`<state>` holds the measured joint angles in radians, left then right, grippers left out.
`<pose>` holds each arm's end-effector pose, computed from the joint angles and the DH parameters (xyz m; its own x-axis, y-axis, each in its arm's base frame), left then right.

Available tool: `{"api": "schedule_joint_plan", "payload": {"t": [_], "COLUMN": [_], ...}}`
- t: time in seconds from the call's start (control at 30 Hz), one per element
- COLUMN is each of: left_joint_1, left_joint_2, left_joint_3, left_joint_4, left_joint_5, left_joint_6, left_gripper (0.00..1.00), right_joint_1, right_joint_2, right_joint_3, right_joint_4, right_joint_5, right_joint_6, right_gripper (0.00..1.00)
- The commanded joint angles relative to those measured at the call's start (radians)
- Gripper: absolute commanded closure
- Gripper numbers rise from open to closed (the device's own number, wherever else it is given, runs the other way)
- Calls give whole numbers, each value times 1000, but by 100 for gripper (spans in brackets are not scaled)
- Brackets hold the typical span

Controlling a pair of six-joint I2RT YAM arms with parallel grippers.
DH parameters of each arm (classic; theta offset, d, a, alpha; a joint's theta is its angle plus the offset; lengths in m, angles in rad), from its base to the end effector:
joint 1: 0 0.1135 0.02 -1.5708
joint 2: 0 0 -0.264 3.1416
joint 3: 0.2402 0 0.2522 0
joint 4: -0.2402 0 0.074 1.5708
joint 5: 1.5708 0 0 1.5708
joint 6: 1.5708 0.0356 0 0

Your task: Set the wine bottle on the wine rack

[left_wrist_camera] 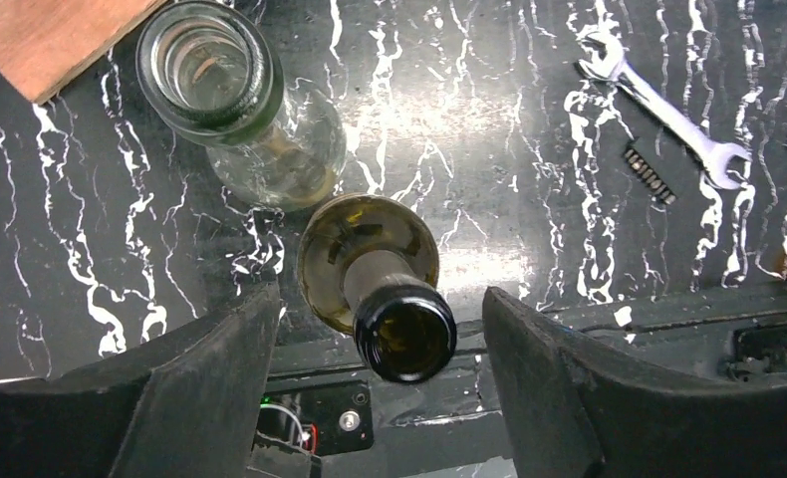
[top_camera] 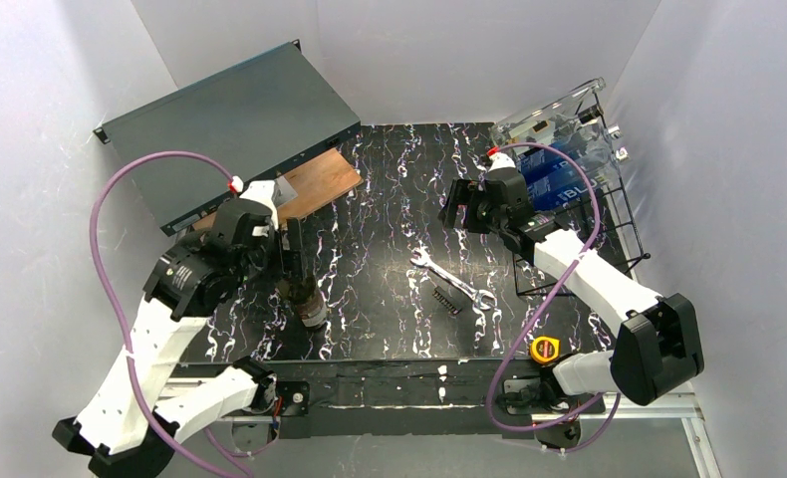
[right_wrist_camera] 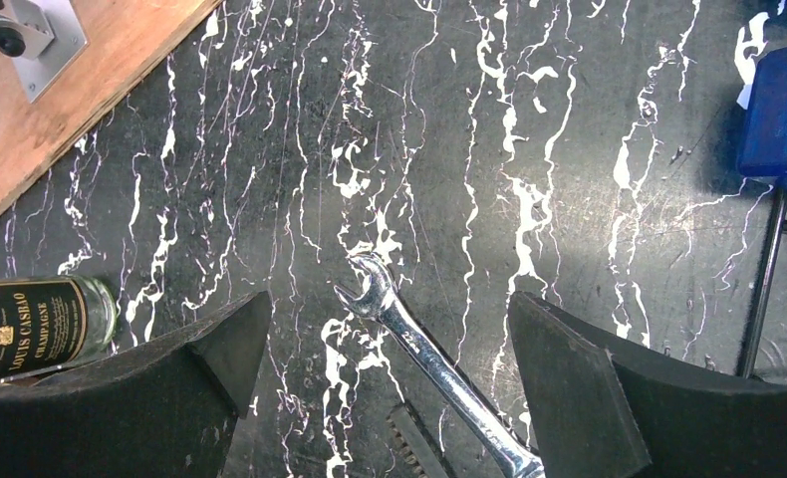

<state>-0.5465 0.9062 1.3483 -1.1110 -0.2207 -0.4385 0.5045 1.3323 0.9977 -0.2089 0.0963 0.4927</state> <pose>0.1221 -0.0652 0.4129 -0.6327 -0.1000 -0.7679 0.1013 0.9724 -0.2102 0.2664 0.1432 0.2897 -0.5924 0.2108 -0.7776 -0.1463 0.9210 0.3610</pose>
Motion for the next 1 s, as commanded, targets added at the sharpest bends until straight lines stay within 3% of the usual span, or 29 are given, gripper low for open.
{"api": "schedule_joint_plan", "payload": {"t": [0.0, 0.5, 0.8, 0.97], "left_joint_1": [-13, -67, -67, -67], "left_joint_2": [21, 39, 33, 109], "left_joint_3": [-15, -57, 3, 74], "left_joint_4": [-49, -11, 37, 88], "left_joint_5": [-94, -50, 46, 141], "left_joint_6": [1, 22, 107, 182], "left_gripper": [33, 63, 96, 100], "right_joint_1": [-2, -1, 36, 59], "right_joint_2": [-10, 30, 55, 45], "right_joint_3": [-15, -28, -33, -28], "right_joint_4": [43, 99, 172, 232], "right_joint_5": [-7, -135, -252, -425], "right_joint_6": [-15, -38, -78, -120], "right_gripper": [2, 2, 2, 2]}}
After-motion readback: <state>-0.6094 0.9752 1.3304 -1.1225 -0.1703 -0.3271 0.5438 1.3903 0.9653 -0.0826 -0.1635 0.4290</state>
